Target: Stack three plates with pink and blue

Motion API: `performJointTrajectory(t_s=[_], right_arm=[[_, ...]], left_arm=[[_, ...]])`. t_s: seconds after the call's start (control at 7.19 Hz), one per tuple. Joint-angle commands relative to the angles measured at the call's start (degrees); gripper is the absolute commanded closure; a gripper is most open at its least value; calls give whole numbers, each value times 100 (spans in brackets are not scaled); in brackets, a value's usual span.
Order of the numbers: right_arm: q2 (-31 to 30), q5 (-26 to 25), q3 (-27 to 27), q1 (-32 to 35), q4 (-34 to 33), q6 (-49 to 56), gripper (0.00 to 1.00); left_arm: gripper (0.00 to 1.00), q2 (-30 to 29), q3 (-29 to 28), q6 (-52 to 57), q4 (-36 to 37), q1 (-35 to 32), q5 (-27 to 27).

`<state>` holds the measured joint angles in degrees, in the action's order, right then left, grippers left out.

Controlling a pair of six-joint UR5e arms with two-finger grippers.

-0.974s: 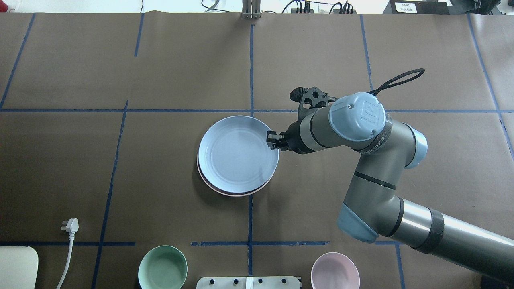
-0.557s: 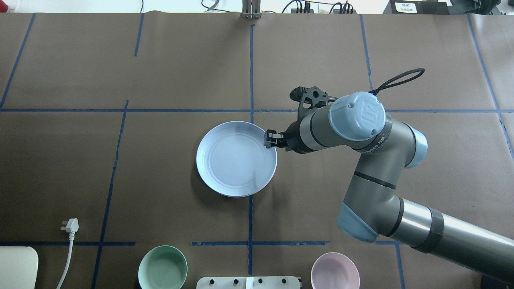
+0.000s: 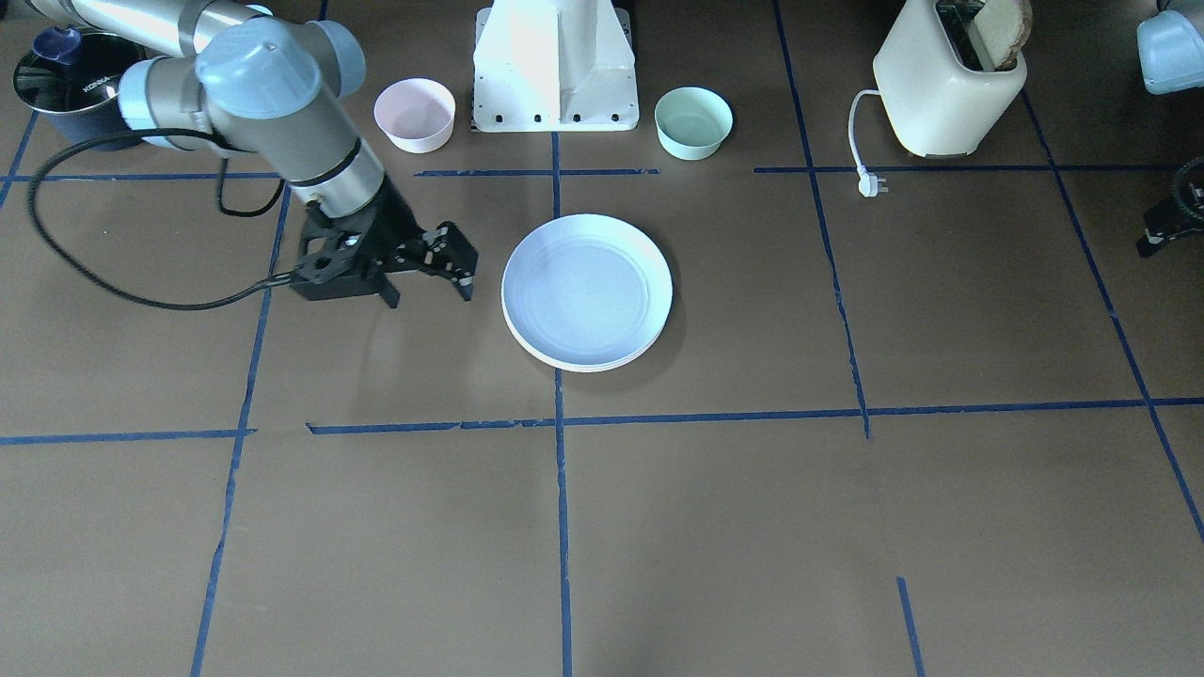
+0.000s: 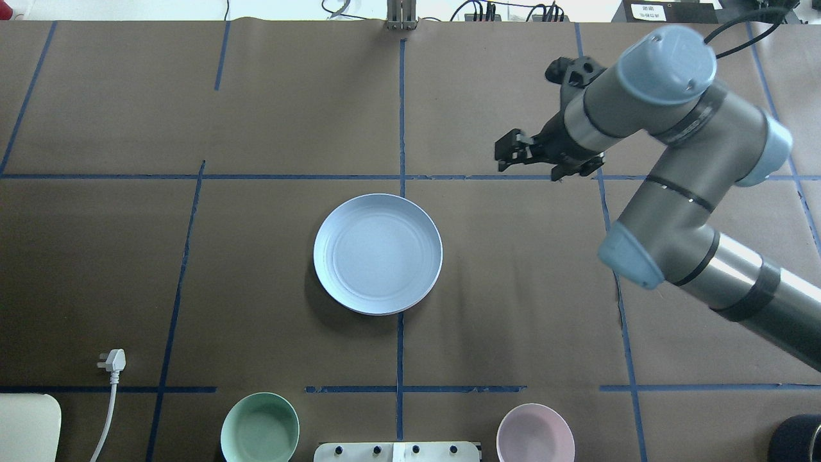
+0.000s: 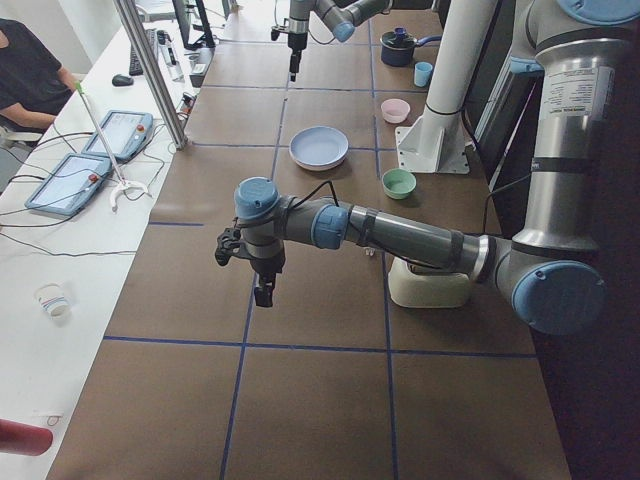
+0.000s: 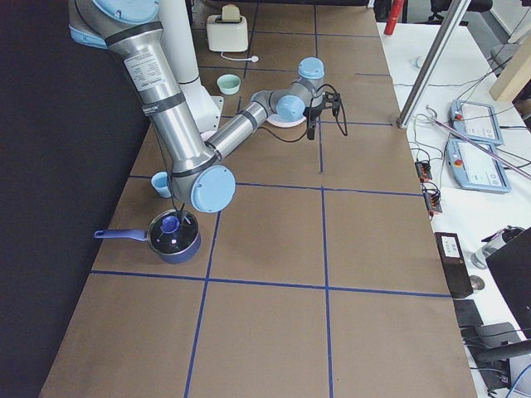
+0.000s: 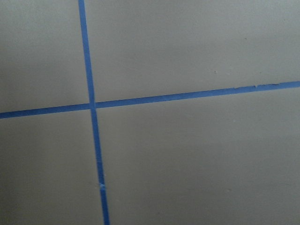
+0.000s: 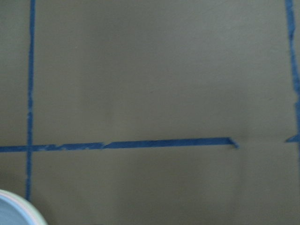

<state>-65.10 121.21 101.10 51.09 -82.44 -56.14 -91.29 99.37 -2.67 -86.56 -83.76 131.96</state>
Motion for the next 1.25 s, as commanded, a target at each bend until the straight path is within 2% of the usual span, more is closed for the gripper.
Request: performJointTrajectory(t_s=[0.0, 0.28, 0.56, 0.7, 0.97, 1.11], right_arm=[[-649, 287, -82, 1143, -692, 2579, 0], [-951, 1330, -860, 2250, -668, 4219, 0], [-1449, 1519, -1119, 3000, -668, 5284, 0], [-1879, 1615, -1110, 3212, -651, 5289, 0], [-1961, 1546, -1119, 3398, -642, 5315, 0], [-1971, 1615, -1197, 3808, -650, 5332, 0]], left_arm=[[0, 14, -670, 756, -1, -603, 285], [0, 67, -734, 786, 16, -650, 366], [0, 76, -700, 751, 16, -650, 375], [0, 76, -673, 742, 16, -650, 375], [0, 120, -751, 742, -54, -650, 375], [0, 128, -761, 733, -37, -650, 383]])
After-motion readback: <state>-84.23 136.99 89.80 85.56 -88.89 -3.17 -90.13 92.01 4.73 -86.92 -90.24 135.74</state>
